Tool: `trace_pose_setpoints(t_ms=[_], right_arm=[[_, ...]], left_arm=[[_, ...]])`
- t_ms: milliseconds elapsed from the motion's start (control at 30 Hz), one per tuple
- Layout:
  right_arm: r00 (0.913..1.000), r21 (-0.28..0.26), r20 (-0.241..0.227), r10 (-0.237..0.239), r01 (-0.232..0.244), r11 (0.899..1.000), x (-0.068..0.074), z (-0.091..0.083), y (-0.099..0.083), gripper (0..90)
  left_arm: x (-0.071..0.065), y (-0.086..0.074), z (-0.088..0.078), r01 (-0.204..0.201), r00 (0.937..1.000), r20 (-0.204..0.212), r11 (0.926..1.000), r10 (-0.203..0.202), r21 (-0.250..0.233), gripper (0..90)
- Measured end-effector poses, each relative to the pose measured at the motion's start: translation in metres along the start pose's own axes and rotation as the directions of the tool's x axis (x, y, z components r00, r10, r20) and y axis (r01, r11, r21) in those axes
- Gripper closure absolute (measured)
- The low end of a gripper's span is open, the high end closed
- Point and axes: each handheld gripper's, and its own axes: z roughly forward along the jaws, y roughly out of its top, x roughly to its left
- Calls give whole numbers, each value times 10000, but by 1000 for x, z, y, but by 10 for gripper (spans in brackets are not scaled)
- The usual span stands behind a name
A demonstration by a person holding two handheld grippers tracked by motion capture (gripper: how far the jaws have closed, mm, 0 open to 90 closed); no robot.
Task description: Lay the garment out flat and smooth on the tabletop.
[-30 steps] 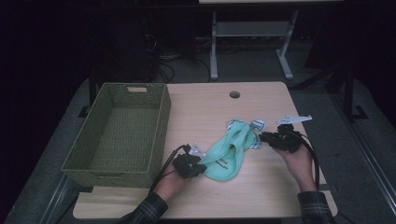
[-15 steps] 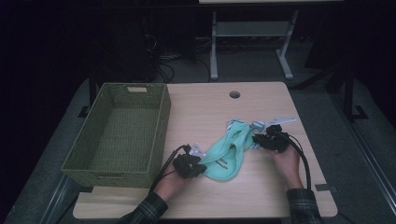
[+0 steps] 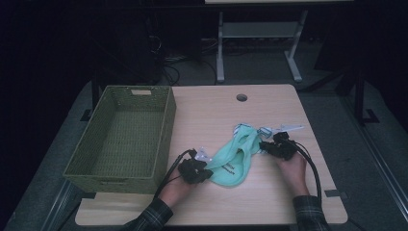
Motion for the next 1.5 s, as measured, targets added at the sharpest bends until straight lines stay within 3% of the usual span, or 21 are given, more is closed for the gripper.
trace_pose_setpoints(t_ms=[233,467,700,767,900,1100,1333,1500], right_arm=[[9994,-222,310,-139,146,9996,0,-17,7,875],[9933,-266,796,-837,861,9959,-12,-36,15,874],[9969,584,541,-577,545,9968,-22,-24,0,849],[9972,369,498,-561,542,9978,-21,-25,-2,801],[9976,-44,499,-475,478,9988,-18,-36,-2,761],[9987,-306,174,-473,478,9984,-7,-53,-4,760],[9954,-179,-427,-855,848,9962,21,-58,-15,789],[9897,-161,-968,-1058,1047,9944,39,-56,-22,862]], left_arm=[[0,0,0,-15,10000,-31,10000,15,18,889],[0,0,0,-8,10000,-50,10000,8,28,889],[0,0,0,82,10000,13,10000,-82,-19,882],[1,0,0,275,9993,238,9996,-273,-72,821],[-2,4,-6,294,9988,413,9989,-278,-378,742],[-3,16,-17,64,10000,-29,9962,-67,-868,667],[7,37,-6,-221,9991,-381,9954,187,-928,614],[6,46,8,-443,9986,-305,9963,421,-742,598]])
